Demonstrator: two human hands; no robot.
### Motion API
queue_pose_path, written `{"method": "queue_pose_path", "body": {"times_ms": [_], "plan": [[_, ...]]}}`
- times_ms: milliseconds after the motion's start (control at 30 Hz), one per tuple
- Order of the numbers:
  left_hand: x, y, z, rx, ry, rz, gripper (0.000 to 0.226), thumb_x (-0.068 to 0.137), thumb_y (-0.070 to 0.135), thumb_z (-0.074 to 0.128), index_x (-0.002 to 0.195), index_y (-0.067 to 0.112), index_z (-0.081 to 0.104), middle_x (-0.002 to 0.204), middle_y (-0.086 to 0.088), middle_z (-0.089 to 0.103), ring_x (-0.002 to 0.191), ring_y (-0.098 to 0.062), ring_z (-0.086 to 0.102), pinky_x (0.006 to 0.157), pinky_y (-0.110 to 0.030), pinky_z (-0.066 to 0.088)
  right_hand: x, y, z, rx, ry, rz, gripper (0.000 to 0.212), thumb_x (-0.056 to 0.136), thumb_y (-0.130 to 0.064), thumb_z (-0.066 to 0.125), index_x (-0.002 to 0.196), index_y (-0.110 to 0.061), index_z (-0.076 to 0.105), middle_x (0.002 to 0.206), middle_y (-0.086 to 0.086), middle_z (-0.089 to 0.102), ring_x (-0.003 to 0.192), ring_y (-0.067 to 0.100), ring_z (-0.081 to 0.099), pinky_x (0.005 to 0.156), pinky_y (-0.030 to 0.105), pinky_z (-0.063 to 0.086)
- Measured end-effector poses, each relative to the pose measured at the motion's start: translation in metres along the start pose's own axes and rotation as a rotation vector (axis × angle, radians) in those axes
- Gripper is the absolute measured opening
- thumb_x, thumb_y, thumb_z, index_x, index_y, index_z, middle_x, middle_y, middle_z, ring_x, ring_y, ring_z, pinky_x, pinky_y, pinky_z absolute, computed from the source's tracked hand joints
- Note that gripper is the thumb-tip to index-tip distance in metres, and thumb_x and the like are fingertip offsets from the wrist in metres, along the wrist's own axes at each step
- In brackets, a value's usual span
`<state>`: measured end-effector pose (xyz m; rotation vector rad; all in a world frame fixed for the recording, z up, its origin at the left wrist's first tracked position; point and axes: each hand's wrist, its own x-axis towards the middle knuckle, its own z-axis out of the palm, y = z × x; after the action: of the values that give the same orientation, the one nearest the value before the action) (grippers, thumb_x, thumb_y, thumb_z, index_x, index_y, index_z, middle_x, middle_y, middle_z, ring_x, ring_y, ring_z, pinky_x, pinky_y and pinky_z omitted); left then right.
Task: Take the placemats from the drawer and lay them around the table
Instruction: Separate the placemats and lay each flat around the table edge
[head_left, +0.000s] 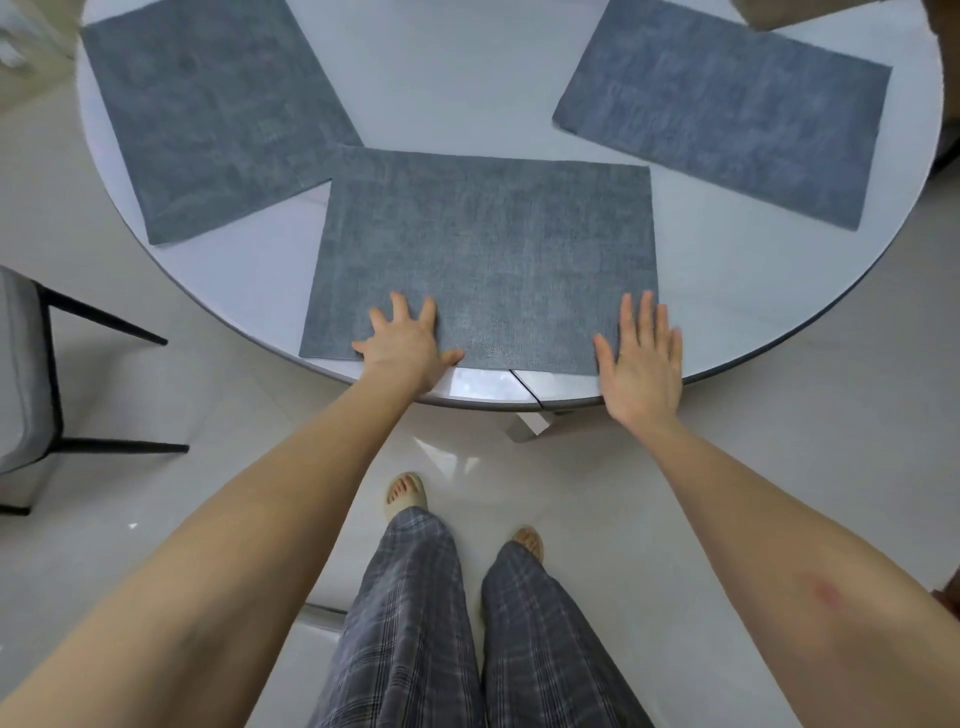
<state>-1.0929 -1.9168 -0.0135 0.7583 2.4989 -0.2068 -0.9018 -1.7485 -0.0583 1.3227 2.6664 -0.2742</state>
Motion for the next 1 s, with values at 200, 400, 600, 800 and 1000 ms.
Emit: {"method": "queue_pose_path", "body": {"times_ms": [200, 400, 600, 800, 1000], "plan": [[0.022, 0.007, -0.005, 0.017, 0.391, 0.233, 0.051, 0.097, 0.048, 0.039, 0.139, 0.019, 0.041, 0.14, -0.013, 0.043, 0.129, -0.034, 0.037, 0.112, -0.049, 0.024, 0.008, -0.06, -0.012, 0.012, 0.037, -0.36, 0.057, 0.102, -0.03, 0.029, 0.152, -0.009, 0.012, 0.161, 0.011, 0.003, 0.149, 0.025, 0.001, 0.121, 0.037, -0.001], [0.037, -0.032, 0.039, -0.024, 0.358, 0.326, 0.069, 0.098, 0.058, 0.022, 0.155, 0.025, 0.002, 0.163, -0.001, -0.004, 0.15, -0.024, -0.006, 0.121, -0.047, -0.005, 0.021, -0.085, 0.01, 0.018, 0.038, -0.336, 0.055, 0.103, -0.035, 0.023, 0.153, -0.017, 0.007, 0.161, 0.007, 0.0, 0.149, 0.023, -0.002, 0.12, 0.041, -0.002], [0.023, -0.096, 0.039, -0.143, 0.231, 0.029, 0.073, 0.097, 0.061, 0.022, 0.155, 0.024, -0.003, 0.162, -0.003, -0.009, 0.15, -0.024, -0.008, 0.122, -0.043, -0.002, 0.016, -0.087, 0.01, 0.027, -0.01, -0.336, 0.055, 0.103, -0.035, 0.022, 0.153, -0.017, 0.007, 0.161, 0.008, 0.001, 0.149, 0.024, -0.001, 0.12, 0.042, -0.002], [0.016, -0.083, -0.006, -0.048, 0.4, -0.048, 0.046, 0.098, 0.04, 0.04, 0.13, 0.009, 0.05, 0.136, -0.016, 0.047, 0.126, -0.034, 0.04, 0.105, -0.043, 0.03, 0.024, -0.092, -0.012, 0.17, 0.053, -0.31, 0.056, 0.102, -0.036, 0.029, 0.151, -0.012, 0.017, 0.16, 0.013, 0.003, 0.149, 0.026, 0.0, 0.121, 0.043, 0.004], [0.079, -0.03, -0.055, -0.127, 0.381, 0.202, 0.061, 0.101, 0.041, 0.036, 0.154, 0.017, 0.019, 0.162, -0.011, 0.008, 0.149, -0.03, 0.007, 0.121, -0.04, 0.008, 0.1, -0.129, -0.041, 0.148, 0.073, -0.346, 0.057, 0.102, -0.034, 0.029, 0.152, -0.013, 0.013, 0.161, 0.01, 0.003, 0.149, 0.025, 0.0, 0.121, 0.041, 0.0]]}}
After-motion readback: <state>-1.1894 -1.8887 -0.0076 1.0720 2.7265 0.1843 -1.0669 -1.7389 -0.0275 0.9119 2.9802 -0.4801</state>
